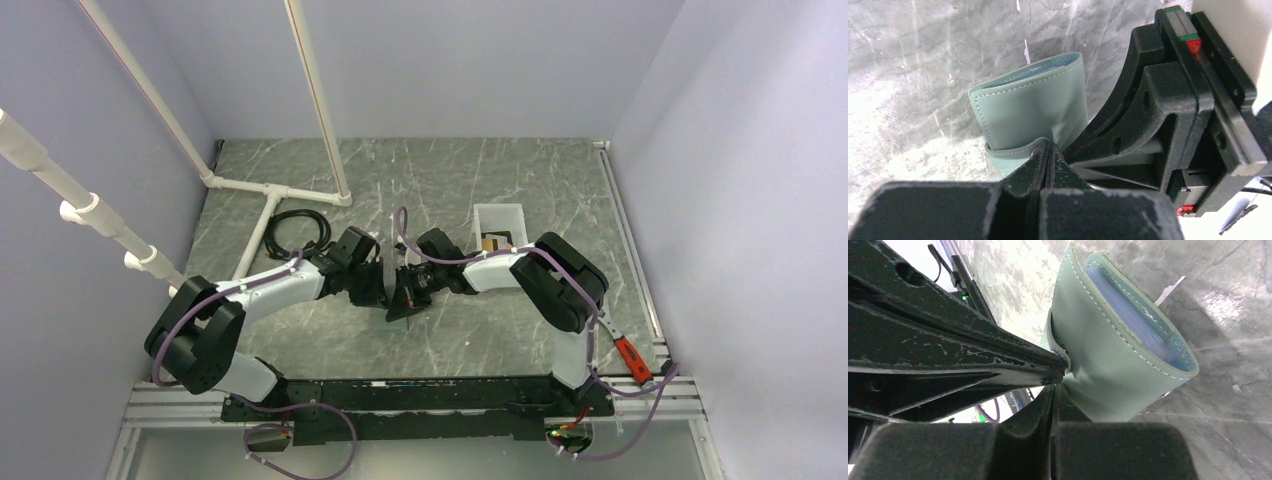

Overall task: Put the credit cards into the card holder
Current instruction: Close the card holder at the center of the board.

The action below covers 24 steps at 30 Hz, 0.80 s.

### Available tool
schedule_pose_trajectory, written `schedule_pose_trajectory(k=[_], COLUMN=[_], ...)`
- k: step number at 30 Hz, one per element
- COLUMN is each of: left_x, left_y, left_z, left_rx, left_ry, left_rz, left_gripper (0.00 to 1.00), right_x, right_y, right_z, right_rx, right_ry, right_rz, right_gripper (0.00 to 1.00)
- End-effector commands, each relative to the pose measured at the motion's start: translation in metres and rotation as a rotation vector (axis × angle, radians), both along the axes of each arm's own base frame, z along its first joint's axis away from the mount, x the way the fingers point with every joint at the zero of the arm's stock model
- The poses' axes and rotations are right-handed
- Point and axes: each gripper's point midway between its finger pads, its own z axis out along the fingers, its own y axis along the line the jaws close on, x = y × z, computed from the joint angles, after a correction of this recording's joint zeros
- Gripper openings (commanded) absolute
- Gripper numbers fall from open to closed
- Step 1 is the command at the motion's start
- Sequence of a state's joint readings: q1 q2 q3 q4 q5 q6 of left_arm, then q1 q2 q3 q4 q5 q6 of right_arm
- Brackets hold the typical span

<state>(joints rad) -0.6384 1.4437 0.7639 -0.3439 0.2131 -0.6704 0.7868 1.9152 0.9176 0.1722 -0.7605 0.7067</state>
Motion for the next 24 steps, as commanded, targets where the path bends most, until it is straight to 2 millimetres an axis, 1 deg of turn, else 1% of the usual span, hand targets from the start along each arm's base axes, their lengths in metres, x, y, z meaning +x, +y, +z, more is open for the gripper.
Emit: schedule_pose_trajectory(k=[1,8,13,15,18,20,22,24], left_x=[-0.002,-0.004,-0.005,-0.004,-0.009,-0.015,-0.022,-0.028], left_y=[0.000,0.009,0.020,0.019,0.021,0.027,0.038,0.044], left_z=[-0.009,-0.023,-0.039,-0.043,-0.058,-0.072,-0.086,-0.092], left_rx=[0.011,-0.003,-0.105,-0.146,-0.172,-0.178,-0.159,-0.172], left_ry=[0.015,0.042,0.078,0.087,0.115,0.143,0.172,0.192], left_rz=[0.006,0.050,0.101,0.102,0.126,0.164,0.202,0.226], left_gripper=[0.00,0.00,0.00,0.00,0.00,0.00,0.00,0.00], right_x=[0.008,0.007,0.008,0.008,0.007,0.006,0.005,0.004], right_y=[-0.010,-0.011,-0.012,-0.012,-0.013,-0.013,-0.014,-0.016], right_z=[-0.034,-0.035,-0.035,-0.035,-0.036,-0.037,-0.038,-0.039], right_rx=[-0.125,-0.129,-0.134,-0.136,-0.139,-0.139,-0.143,-0.152], right_ry=[-0.045,-0.044,-0.048,-0.048,-0.046,-0.041,-0.038,-0.038], right_rz=[-0.045,-0.043,-0.043,-0.042,-0.045,-0.045,-0.046,-0.046], right_gripper=[0.00,0.00,0.00,0.00,0.00,0.00,0.00,0.00])
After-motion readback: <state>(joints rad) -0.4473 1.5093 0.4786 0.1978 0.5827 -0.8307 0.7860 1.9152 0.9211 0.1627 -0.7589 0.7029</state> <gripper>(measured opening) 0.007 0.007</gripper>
